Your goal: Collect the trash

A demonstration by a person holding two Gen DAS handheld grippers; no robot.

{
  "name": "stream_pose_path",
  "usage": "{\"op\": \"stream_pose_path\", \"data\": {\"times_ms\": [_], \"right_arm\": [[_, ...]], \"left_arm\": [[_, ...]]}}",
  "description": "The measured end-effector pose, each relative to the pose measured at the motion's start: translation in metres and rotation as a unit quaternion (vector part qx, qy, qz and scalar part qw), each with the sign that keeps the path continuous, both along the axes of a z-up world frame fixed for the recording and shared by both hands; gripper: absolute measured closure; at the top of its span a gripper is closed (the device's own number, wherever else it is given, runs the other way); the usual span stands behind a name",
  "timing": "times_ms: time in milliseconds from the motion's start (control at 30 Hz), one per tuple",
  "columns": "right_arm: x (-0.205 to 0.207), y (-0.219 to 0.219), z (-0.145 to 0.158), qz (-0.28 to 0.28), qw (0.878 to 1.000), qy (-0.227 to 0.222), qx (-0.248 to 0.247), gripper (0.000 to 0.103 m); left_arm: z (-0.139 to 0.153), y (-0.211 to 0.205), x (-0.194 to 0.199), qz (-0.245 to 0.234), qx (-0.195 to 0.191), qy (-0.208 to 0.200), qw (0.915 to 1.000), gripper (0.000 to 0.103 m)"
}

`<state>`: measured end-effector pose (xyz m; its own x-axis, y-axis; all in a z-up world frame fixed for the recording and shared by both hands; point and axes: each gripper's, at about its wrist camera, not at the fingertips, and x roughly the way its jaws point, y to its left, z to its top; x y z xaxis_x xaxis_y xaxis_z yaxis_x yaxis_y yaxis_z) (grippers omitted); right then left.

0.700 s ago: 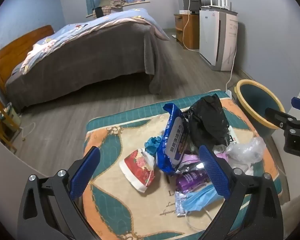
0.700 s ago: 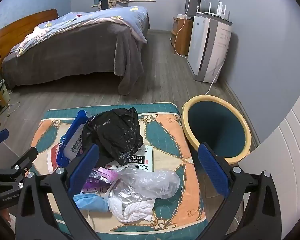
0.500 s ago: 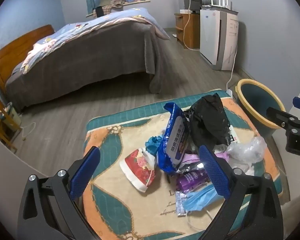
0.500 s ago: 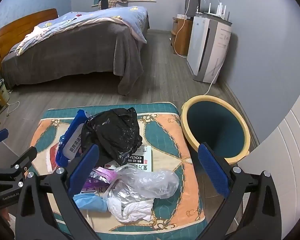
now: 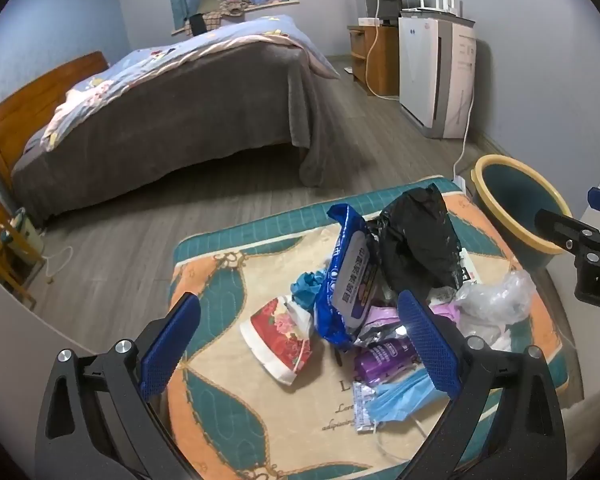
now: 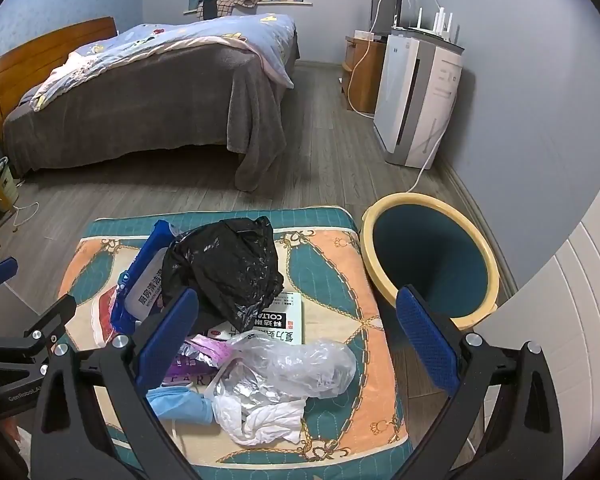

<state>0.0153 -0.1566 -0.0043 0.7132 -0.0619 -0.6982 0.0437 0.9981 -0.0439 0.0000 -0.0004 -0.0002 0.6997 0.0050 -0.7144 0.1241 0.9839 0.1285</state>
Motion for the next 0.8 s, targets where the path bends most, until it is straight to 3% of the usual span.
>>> {"op": "stream_pose_path", "data": {"times_ms": [800], "right_arm": [[0.0007,-0.0006,0.0006,-0.001,1.0,0.002,0.003,0.006]], "left_arm": [[-0.0001,-0.0007,0.0001,0.0,0.003,0.001,1.0,0.005]]}}
